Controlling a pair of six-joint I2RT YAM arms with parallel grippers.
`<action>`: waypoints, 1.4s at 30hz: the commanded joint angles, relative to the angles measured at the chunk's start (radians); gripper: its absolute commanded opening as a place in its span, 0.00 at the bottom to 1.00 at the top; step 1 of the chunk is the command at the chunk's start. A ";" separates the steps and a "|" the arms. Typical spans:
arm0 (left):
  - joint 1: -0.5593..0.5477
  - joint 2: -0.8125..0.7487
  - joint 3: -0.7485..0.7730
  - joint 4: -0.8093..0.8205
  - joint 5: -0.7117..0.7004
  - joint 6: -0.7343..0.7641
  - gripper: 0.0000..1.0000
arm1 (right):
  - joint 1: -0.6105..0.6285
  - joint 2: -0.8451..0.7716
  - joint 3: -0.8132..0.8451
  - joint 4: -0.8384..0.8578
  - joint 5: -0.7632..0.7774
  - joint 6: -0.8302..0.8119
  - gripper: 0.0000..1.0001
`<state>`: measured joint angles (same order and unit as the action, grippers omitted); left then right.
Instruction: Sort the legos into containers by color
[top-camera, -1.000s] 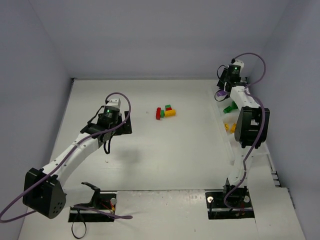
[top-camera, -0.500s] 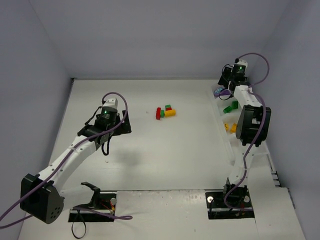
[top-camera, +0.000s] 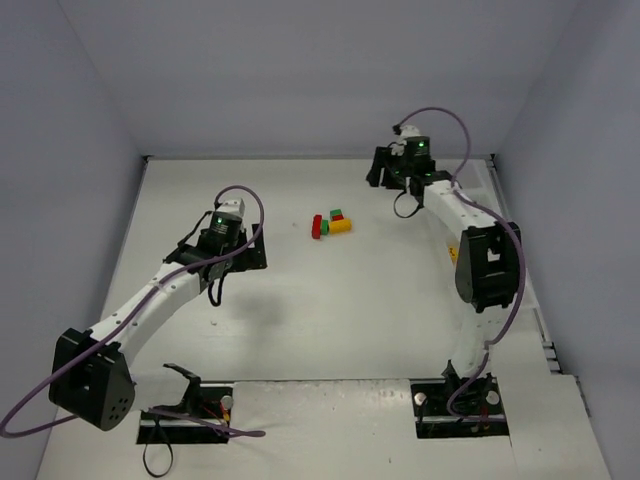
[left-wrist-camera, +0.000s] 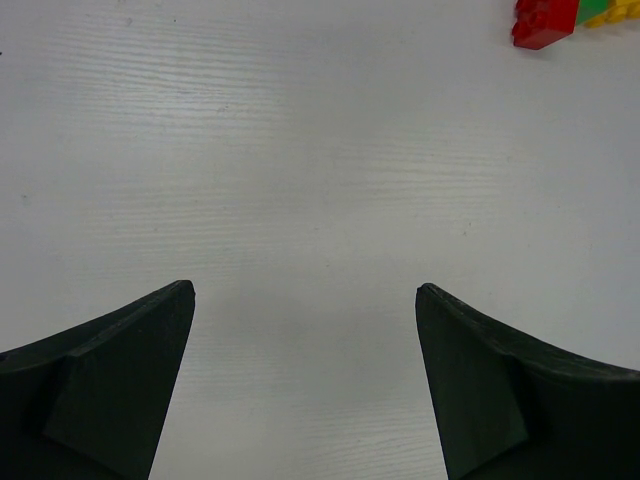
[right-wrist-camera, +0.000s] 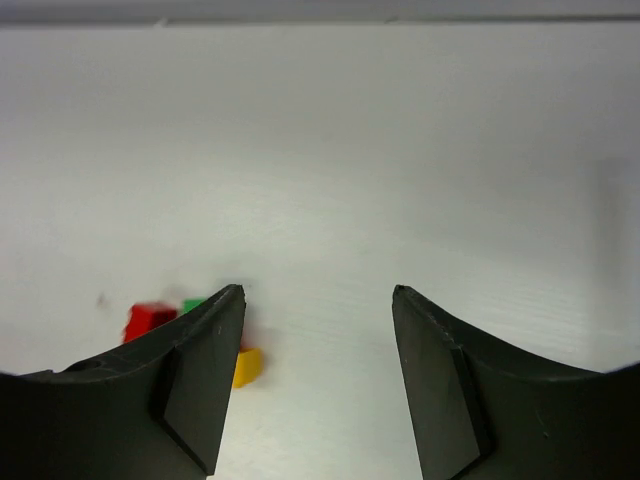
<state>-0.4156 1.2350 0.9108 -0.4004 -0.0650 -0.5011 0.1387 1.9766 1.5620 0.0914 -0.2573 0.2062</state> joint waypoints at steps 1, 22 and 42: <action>0.011 -0.003 0.059 0.049 0.025 0.019 0.85 | 0.096 -0.042 -0.045 0.018 -0.042 -0.018 0.57; 0.011 -0.074 -0.015 0.017 0.034 0.035 0.84 | 0.326 0.051 -0.023 -0.087 -0.046 -0.277 0.43; 0.011 -0.109 -0.062 0.035 0.037 0.019 0.84 | 0.329 0.123 0.082 -0.087 0.213 -0.163 0.47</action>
<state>-0.4110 1.1606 0.8391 -0.3996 -0.0250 -0.4793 0.4713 2.1086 1.6001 -0.0200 -0.1413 -0.0071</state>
